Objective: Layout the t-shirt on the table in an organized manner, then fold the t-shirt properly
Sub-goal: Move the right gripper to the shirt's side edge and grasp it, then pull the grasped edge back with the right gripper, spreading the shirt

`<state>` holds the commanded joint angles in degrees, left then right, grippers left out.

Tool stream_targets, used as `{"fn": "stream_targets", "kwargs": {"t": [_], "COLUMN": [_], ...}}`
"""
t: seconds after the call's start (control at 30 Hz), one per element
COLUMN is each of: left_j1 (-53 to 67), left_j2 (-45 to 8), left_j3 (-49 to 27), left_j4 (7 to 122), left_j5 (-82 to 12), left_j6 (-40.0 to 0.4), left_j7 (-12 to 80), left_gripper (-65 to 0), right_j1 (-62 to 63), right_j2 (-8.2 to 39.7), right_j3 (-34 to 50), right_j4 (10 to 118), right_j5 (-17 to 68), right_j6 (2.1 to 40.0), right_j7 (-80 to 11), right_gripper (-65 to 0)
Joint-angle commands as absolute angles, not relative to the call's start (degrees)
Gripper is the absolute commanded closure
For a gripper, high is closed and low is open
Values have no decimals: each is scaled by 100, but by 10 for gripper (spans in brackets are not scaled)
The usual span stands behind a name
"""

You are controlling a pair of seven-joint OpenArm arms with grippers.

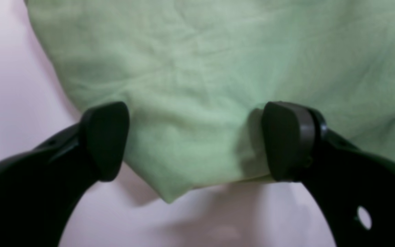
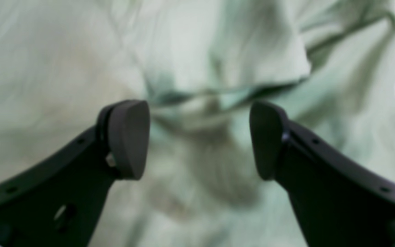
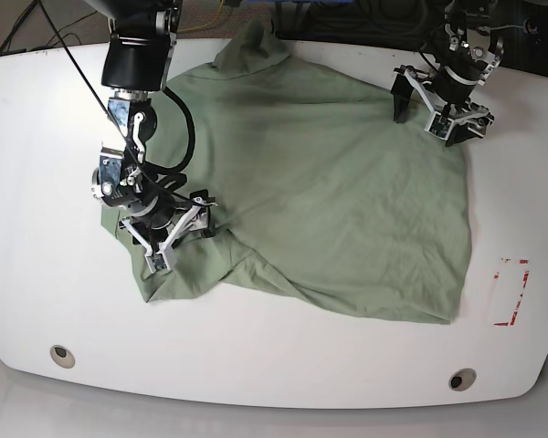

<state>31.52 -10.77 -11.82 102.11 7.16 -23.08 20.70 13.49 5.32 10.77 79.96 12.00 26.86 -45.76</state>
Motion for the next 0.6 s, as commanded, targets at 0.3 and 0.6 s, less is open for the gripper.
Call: {"fn": "stream_targets", "kwargs": {"t": [0.3, 0.6], "left_j1": [3442, 3723], "left_j2": [-1068, -1042], "left_j3": [-1244, -1235], "left_j4": [10448, 11073], "left_j5": [716, 716], "left_j6": [-2308, -2316], "left_j7": [2070, 2070], "left_gripper": [-567, -567], "right_j1": [1754, 2149], "right_j2": [752, 1051], "right_j3": [1068, 1059], "right_j4": [6738, 6440], "right_j5": [1174, 1200], "right_j6": [2686, 2853], "right_j7": [-3829, -3846], "right_gripper": [-437, -437]}}
